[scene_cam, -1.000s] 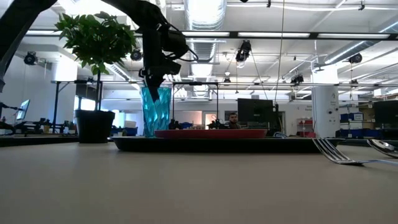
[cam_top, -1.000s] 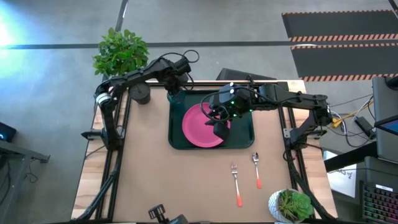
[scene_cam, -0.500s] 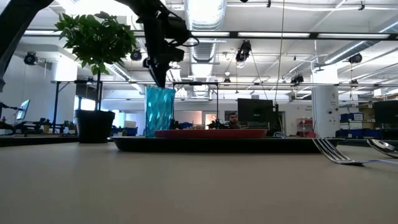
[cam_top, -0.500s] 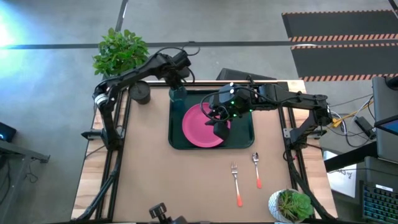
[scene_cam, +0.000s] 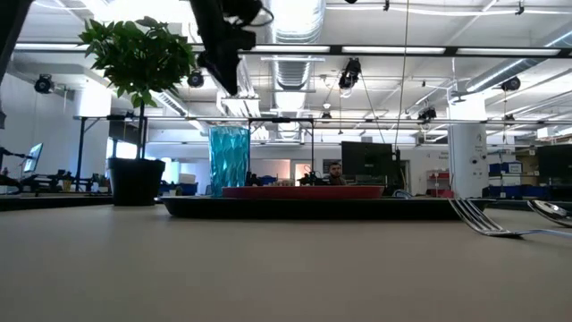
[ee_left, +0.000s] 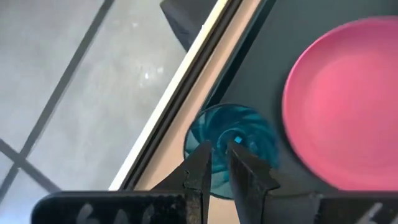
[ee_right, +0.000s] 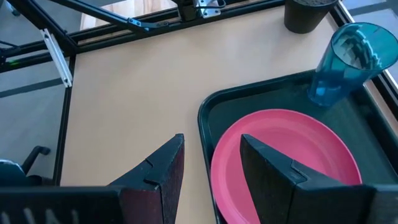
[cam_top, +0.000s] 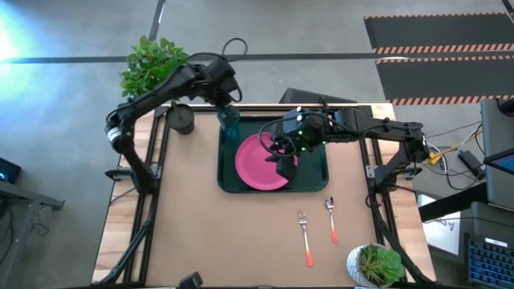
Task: Pick and place plate/cup/fork/spoon on tray
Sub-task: Put the orange spoon on the black tray to the right of the pink plate
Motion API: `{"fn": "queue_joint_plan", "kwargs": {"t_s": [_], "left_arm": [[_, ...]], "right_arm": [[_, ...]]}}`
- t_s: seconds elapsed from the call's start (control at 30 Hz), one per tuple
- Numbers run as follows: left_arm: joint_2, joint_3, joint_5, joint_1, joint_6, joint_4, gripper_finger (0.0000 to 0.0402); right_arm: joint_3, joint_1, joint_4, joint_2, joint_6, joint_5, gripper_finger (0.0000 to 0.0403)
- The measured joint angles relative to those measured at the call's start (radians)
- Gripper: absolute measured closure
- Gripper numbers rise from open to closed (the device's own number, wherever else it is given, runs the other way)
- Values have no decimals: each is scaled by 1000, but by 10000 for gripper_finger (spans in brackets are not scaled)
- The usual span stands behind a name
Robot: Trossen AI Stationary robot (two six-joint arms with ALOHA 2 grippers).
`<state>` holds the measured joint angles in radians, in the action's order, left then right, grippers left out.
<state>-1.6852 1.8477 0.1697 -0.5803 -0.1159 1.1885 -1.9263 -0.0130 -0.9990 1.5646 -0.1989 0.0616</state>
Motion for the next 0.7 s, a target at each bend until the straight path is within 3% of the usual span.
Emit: {"fn": "queue_joint_plan", "kwargs": {"t_s": [0.3, 0.7], "left_arm": [[215, -2, -47, 146, 112, -2, 367], [500, -14, 19, 435, 266, -2, 368]], "right_arm": [[0, 1, -158, 0, -50, 1, 257], [0, 121, -500, 0, -470, -10, 257]]}}
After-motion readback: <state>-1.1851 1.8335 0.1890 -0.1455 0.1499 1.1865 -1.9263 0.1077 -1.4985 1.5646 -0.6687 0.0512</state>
